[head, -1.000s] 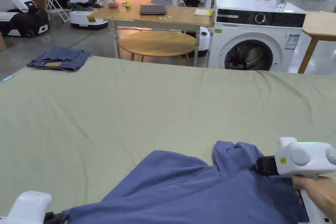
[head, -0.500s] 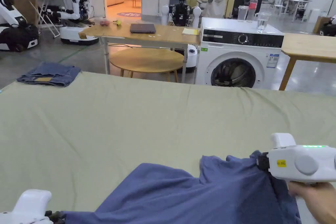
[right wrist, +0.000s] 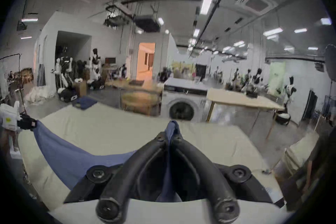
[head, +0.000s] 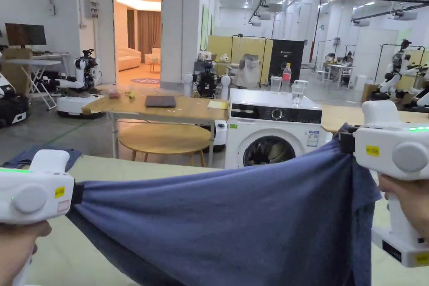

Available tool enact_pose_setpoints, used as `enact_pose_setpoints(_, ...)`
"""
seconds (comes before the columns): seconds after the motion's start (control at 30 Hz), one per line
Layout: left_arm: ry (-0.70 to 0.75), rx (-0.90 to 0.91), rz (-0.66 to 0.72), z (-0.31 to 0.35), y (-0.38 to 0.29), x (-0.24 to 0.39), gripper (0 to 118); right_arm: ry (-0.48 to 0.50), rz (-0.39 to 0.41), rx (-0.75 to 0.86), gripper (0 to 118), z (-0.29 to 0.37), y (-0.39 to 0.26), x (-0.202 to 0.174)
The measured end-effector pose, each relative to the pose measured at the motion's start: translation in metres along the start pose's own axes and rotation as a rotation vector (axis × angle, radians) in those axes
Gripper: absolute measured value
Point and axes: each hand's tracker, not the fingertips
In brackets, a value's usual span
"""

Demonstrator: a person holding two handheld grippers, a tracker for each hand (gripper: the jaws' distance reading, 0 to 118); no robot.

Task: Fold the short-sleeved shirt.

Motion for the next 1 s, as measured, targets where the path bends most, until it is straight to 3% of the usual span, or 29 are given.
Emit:
enact_pose_setpoints(0.23, 0.097, 0.176, -0.045, 0.014, 0.132, 0.022, 0, -0.06, 0.013, 0.177, 0, 0.008, 0.098, 0.006)
enact_pose_setpoints(0.5, 0.167, 0.284, -0.065, 0.04, 0.2, 0.027, 0, -0.072, -0.015, 0.235, 0, 0.008, 0.148, 0.015)
enact_pose_setpoints(0.7, 0.221, 0.229, -0.138, 0.011, 0.155, 0.036, 0, -0.072, -0.04, 0.16, 0, -0.015, 0.095, 0.017)
enact_pose_setpoints(0.8, 0.199, 0.189, -0.088, -0.008, 0.119, 0.035, 0, -0.08, -0.048, 0.106, 0, -0.024, 0.056, 0.017)
enact_pose_setpoints(1.0, 0.142, 0.187, -0.096, 0.005, 0.059, 0.031, 0, -0.016, -0.074, 0.113, 0, 0.011, 0.011, 0.023)
